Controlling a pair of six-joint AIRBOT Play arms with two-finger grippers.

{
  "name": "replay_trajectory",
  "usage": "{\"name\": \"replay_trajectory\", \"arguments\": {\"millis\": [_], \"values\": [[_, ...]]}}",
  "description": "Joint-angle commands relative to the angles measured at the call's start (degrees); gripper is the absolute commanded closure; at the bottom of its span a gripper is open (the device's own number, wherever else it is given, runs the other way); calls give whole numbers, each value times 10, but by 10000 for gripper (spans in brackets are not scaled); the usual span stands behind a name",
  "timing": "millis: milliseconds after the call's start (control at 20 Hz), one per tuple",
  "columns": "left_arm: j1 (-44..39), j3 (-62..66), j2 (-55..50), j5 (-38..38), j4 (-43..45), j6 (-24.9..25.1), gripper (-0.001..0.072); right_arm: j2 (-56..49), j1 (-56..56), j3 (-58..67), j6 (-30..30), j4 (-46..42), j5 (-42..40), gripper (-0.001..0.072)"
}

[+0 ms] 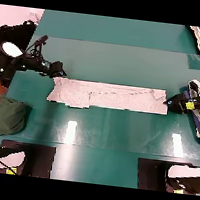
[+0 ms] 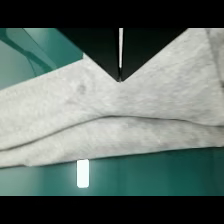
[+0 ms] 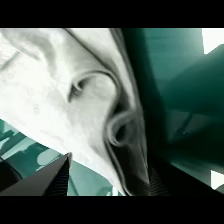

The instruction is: Fold the shirts.

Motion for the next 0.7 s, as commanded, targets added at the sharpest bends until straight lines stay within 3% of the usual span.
{"name": "replay_trajectory", "arguments": {"millis": [0, 150, 200, 350, 650], "values": [[-62, 1, -3, 23, -6, -4, 683, -31, 33, 17, -18, 44, -14, 216], [-130, 9, -28, 76, -7, -30, 683, -31, 56, 44, -27, 42, -8, 600], [-151, 19, -44, 86, -8, -32, 683, -30, 61, 56, -32, 42, 4, 673], [-218, 81, -122, 83, -15, -35, 683, -17, 82, 104, -26, 47, 61, 700], [-300, 232, -292, 43, -14, -59, 683, 97, 177, 215, 45, 47, 61, 701]]}}
